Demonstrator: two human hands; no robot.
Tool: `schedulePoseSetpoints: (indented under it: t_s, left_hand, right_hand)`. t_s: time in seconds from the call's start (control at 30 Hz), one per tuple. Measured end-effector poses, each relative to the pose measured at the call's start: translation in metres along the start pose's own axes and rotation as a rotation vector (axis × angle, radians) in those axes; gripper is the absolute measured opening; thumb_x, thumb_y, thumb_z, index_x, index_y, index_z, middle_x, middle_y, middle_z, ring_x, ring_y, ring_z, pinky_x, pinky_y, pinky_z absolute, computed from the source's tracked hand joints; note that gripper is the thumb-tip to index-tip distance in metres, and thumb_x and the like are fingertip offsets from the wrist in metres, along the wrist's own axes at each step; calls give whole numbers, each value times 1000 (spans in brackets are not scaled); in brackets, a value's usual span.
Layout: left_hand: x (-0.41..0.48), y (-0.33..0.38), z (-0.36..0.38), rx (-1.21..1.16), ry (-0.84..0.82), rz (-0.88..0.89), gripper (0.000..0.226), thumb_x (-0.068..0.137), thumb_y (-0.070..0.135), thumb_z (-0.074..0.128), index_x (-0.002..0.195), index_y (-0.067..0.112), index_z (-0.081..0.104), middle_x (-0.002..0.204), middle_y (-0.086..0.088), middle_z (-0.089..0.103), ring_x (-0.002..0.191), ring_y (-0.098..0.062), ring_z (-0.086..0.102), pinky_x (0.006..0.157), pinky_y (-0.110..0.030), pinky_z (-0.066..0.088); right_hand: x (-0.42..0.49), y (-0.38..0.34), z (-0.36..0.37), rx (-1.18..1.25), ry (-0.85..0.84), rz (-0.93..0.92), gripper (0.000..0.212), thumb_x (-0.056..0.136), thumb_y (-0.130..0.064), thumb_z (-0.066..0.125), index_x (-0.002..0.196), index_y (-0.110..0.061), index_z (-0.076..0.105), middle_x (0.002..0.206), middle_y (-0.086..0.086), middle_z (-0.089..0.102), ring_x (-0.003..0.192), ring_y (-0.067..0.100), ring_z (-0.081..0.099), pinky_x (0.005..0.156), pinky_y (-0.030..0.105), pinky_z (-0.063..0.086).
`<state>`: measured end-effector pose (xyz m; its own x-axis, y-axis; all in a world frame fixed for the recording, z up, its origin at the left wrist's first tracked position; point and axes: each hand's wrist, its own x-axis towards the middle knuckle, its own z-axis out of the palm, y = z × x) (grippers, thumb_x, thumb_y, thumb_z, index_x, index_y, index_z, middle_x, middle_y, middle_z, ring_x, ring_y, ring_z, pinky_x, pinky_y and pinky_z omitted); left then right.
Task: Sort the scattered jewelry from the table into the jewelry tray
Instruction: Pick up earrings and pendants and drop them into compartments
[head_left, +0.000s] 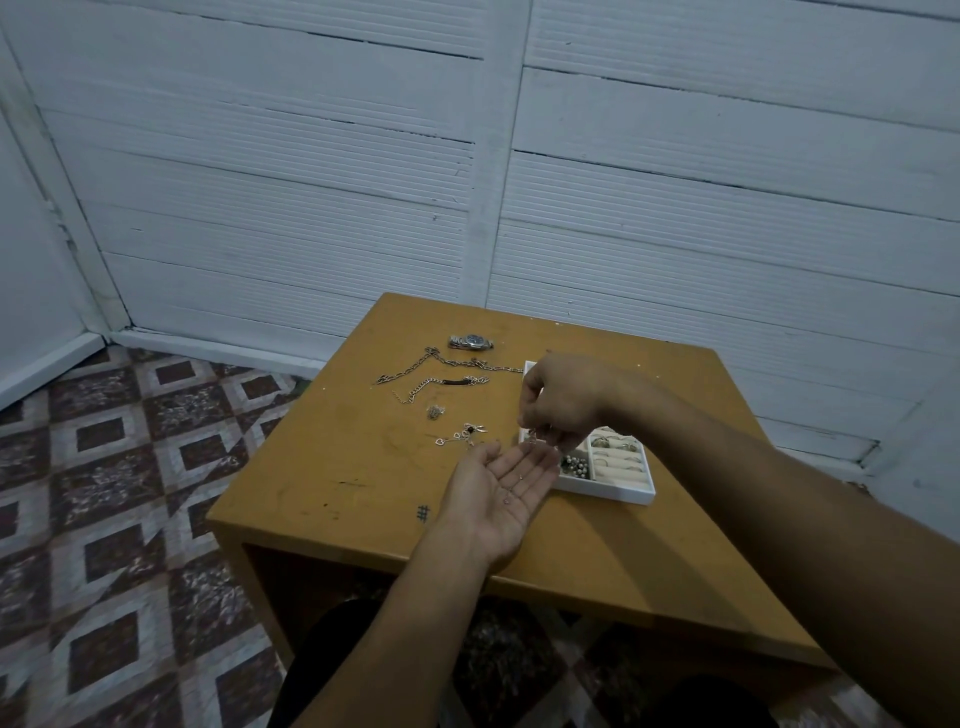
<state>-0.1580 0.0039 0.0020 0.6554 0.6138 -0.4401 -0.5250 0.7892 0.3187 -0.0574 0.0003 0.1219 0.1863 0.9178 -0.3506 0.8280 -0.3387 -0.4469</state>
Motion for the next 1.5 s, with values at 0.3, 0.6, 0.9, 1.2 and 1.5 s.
schedulePoseSetpoints:
  t_s: [0.3, 0.6, 0.9, 1.2, 1.5]
  left_hand:
    - [6, -3, 2, -24, 33, -1, 40, 98, 20, 42, 119, -11, 55, 120, -29, 62, 114, -36, 61, 89, -44, 54]
    - [4, -5, 2, -39, 4, -4, 36, 98, 21, 41, 118, -5, 58, 117, -25, 65, 110, -34, 64, 98, -45, 49]
    - [7, -11, 4, -73, 4, -35, 44, 99, 26, 42, 119, -11, 57, 116, -28, 64, 109, -38, 63, 95, -46, 50]
    - [34, 5, 26, 152, 74, -34, 35, 97, 20, 45, 115, -9, 54, 115, -26, 59, 113, -35, 58, 92, -40, 52]
    - [79, 13, 63, 496, 163, -27, 45, 93, 19, 52, 126, -9, 41, 127, -28, 47, 121, -35, 49, 99, -38, 47]
  right_hand:
    - [1, 1, 21, -75, -45, -12, 10, 84, -1, 64, 91, -4, 71, 83, 15, 72, 72, 25, 68, 78, 40, 59]
    - [-6, -1, 24, 63, -139, 0, 16, 85, 3, 62, 99, 3, 69, 92, 21, 73, 85, 34, 72, 85, 44, 58]
    - [1, 14, 11, 193, -68, 10, 13, 91, 4, 54, 88, -3, 65, 94, 20, 70, 81, 32, 73, 70, 43, 61]
    - [10, 67, 3, 362, 259, -1, 18, 89, -2, 56, 82, -14, 68, 92, 10, 71, 69, 17, 64, 55, 25, 45]
    - [25, 109, -5, 450, 336, 46, 16, 91, -6, 56, 88, -10, 71, 94, 11, 71, 77, 20, 65, 67, 35, 50]
